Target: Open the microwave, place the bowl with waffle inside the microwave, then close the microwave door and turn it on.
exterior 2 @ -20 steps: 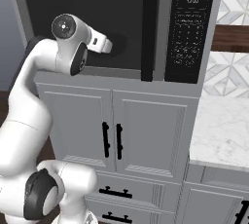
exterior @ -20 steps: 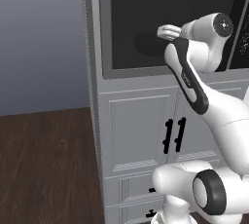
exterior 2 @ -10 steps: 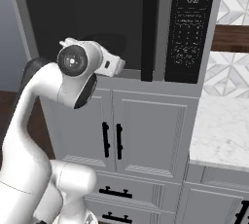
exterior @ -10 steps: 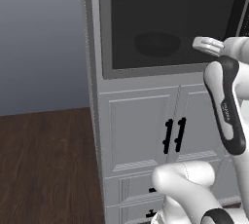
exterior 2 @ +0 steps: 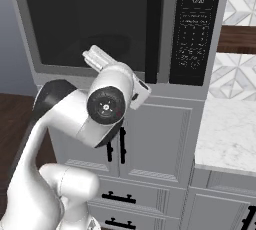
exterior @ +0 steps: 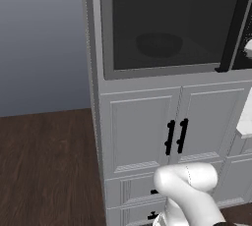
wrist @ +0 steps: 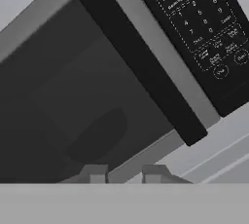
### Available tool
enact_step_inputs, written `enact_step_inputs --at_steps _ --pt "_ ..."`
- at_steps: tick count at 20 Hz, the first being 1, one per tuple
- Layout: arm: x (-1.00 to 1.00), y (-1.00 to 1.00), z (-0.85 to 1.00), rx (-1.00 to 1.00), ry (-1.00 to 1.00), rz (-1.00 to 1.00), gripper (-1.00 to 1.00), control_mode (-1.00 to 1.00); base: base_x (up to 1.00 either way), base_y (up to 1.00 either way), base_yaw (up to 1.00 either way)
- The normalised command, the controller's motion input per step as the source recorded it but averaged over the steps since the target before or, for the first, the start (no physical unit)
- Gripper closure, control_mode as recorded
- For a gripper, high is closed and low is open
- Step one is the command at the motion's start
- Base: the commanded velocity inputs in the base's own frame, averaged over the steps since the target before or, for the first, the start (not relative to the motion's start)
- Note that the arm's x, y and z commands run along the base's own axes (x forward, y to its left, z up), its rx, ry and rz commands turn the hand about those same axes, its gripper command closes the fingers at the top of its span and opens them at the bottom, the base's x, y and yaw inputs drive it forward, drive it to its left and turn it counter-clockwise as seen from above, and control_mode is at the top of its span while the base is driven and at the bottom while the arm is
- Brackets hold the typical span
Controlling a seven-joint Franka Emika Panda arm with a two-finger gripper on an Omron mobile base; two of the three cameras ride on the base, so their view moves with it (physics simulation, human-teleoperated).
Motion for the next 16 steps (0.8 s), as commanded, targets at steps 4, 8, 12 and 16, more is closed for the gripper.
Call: enact_step_inputs --at_steps 4,8,12,16 --pt "-0.06 -0.76 0.08 0.51 0.18 -0.02 1.00 -1.00 0.00 0.00 0.00" --pt "0.00 -0.23 0.00 0.13 0.08 -0.01 1.00 -1.00 0.00 0.00 0.00" --pt "0.00 0.00 0.00 0.00 0.00 0.00 1.00 -1.00 0.00 0.00 0.00" --pt "0.00 0.00 0.00 0.00 0.00 0.00 1.00 -1.00 0.00 0.00 0.00"
